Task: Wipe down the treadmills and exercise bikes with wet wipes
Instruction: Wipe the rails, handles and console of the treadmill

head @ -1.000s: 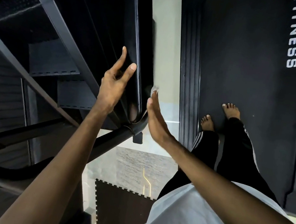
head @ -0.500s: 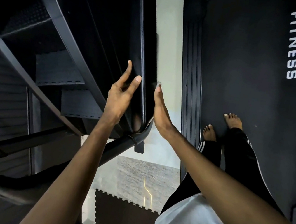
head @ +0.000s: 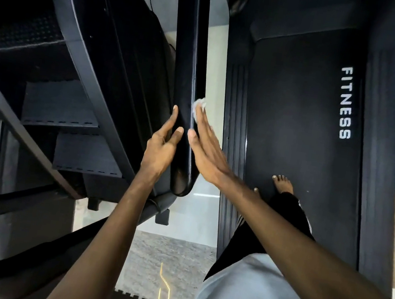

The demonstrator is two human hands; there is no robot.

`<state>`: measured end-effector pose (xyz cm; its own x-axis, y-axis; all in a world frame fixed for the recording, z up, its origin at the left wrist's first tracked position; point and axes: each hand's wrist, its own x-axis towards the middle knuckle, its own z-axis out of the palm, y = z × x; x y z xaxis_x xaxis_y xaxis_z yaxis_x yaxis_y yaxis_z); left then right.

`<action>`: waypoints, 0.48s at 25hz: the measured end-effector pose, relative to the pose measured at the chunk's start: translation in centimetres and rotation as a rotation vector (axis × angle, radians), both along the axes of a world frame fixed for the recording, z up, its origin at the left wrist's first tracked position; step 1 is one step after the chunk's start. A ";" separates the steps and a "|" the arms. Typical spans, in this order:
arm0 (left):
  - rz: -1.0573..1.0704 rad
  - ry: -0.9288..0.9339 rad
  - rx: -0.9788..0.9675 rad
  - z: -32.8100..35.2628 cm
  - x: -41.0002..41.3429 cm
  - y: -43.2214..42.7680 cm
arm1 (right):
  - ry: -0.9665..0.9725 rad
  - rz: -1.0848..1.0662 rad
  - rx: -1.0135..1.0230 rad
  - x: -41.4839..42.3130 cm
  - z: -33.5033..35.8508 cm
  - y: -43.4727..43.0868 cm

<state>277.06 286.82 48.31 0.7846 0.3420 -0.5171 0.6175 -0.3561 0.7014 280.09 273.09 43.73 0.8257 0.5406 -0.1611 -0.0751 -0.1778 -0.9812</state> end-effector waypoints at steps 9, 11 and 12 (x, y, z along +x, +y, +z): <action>0.020 -0.114 0.176 1.1 3.3 -0.4 | -0.058 -0.013 -0.101 9.8 1.9 1.7; -0.006 -0.104 0.213 1.0 5.2 -0.2 | -0.223 0.006 -0.223 10.7 1.3 1.0; -0.013 -0.088 0.230 1.0 6.1 -0.2 | -0.312 0.024 -0.288 11.5 1.1 0.8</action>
<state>283.19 286.61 49.34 0.8283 0.4323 -0.3563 0.5519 -0.5200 0.6520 291.57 273.92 44.79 0.8467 0.5294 -0.0526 0.2249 -0.4459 -0.8664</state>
